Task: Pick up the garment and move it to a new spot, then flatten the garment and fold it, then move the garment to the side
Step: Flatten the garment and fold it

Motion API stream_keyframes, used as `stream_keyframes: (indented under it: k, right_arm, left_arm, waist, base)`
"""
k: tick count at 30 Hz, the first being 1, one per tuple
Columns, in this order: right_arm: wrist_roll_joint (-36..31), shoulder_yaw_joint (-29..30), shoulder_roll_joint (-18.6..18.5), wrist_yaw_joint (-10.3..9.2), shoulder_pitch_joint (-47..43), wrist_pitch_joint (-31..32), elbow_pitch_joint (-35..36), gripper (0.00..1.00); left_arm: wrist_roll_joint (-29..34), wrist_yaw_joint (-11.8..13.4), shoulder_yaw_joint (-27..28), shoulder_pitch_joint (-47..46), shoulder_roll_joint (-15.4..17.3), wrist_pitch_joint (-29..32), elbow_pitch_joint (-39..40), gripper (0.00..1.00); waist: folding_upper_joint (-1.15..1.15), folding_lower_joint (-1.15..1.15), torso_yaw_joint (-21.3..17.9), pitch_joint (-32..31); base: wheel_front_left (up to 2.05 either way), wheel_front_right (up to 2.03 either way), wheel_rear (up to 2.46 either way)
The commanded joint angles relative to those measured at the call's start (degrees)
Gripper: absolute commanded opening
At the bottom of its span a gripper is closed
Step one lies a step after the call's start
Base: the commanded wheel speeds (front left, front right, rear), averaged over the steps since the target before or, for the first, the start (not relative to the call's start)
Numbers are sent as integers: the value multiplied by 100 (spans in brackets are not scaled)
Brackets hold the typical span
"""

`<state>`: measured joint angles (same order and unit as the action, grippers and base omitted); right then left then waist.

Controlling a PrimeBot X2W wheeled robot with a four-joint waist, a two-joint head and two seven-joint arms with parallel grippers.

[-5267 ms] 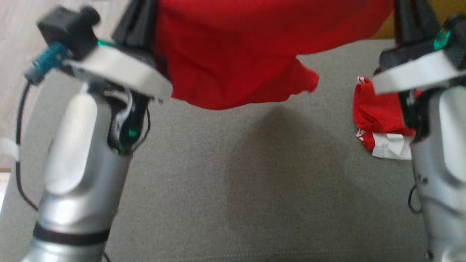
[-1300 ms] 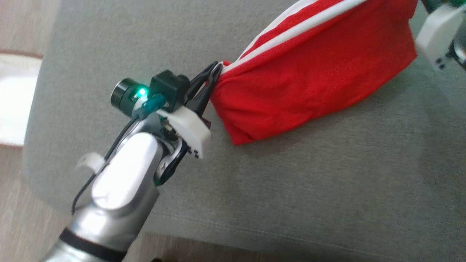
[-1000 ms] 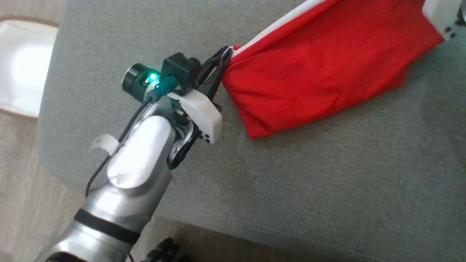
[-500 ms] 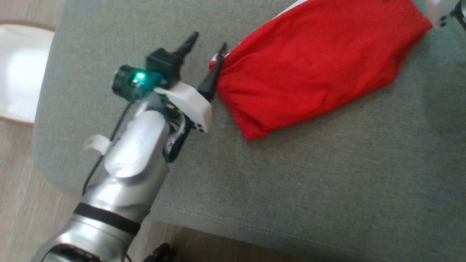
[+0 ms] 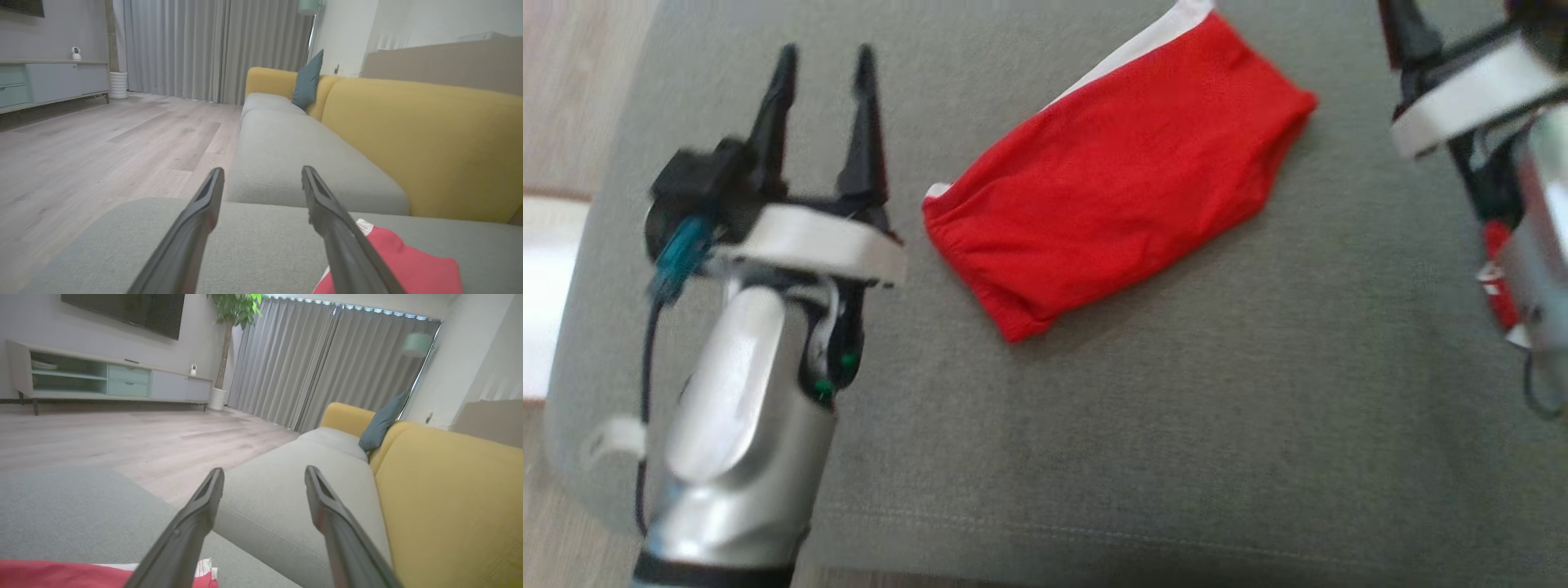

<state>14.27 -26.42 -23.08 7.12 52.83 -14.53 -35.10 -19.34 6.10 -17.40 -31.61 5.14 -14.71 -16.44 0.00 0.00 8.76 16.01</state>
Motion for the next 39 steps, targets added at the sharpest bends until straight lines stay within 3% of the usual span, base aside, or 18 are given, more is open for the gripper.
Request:
stream_keyframes:
  k: [1, 8, 16, 24, 31, 39]
  right_arm:
    - [-124, 155, 127, 36, -339, -44, 309, 100]
    - [-875, 1080, 669, 36, -1912, -46, 1245, 100]
    - [-1638, 2012, 1496, 36, -3302, -8, 1903, 100]
    - [-1873, 2359, 1881, 36, -3954, 109, 2173, 100]
    - [-1563, 2426, 1952, 36, -3910, 483, 2174, 100]
    - [-332, 2662, 1998, 36, -3340, 1293, 2022, 100]
  left_arm:
    - [26, 18, 316, 73, 117, -28, 308, 100]
    - [265, -139, 796, 1081, -65, -28, 927, 100]
    - [592, -400, 836, 1978, -187, -29, 1037, 100]
    - [663, -437, 964, 2328, -221, -29, 1156, 100]
    - [570, -386, 761, 2241, -224, -29, 1142, 100]
    - [536, -332, 616, 1998, -225, -29, 996, 100]
  waist:
    - [0, 0, -251, -272]
    - [0, 0, -527, -655]
    - [0, 0, -667, -916]
    - [0, 0, -692, -978]
    - [0, 0, -496, -803]
    - [0, 0, -74, -265]
  base:
    - [0, 0, 0]
    - [0, 0, 0]
    - [0, 0, 0]
    - [0, 0, 0]
    - [0, 0, 0]
    - [0, 0, 0]
